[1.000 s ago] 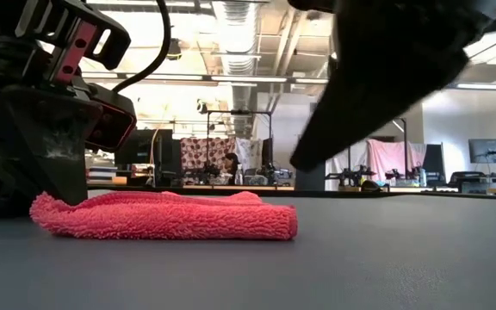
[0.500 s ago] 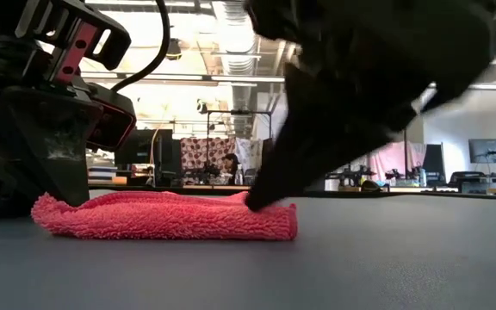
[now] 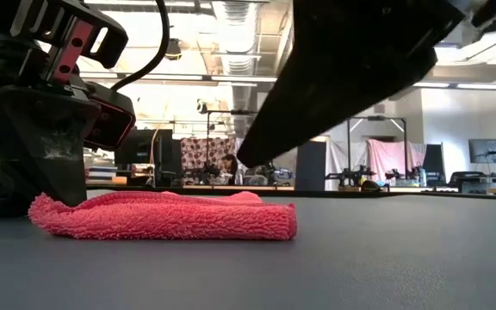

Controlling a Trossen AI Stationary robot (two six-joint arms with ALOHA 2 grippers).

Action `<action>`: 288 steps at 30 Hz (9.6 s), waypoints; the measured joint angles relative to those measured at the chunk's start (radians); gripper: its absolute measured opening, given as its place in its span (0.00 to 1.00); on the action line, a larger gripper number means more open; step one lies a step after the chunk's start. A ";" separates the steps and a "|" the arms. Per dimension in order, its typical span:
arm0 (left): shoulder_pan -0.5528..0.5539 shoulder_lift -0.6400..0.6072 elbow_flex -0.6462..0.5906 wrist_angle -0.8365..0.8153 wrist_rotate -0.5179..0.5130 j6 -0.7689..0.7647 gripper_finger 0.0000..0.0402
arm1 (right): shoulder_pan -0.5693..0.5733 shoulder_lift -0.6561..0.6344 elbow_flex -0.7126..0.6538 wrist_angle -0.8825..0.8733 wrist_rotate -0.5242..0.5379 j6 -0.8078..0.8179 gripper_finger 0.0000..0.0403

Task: Roll towel
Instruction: Roll the pink towel

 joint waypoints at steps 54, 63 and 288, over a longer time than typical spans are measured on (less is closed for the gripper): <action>0.001 0.000 -0.001 0.045 0.001 0.000 0.00 | -0.060 0.067 -0.043 0.001 -0.035 0.041 0.04; 0.001 0.000 0.000 0.046 0.003 0.027 0.00 | -0.055 0.066 -0.042 -0.036 -0.068 0.135 0.03; -0.261 0.164 0.446 -0.582 -0.478 1.369 0.01 | -0.122 0.012 -0.028 -0.035 -0.500 0.436 0.03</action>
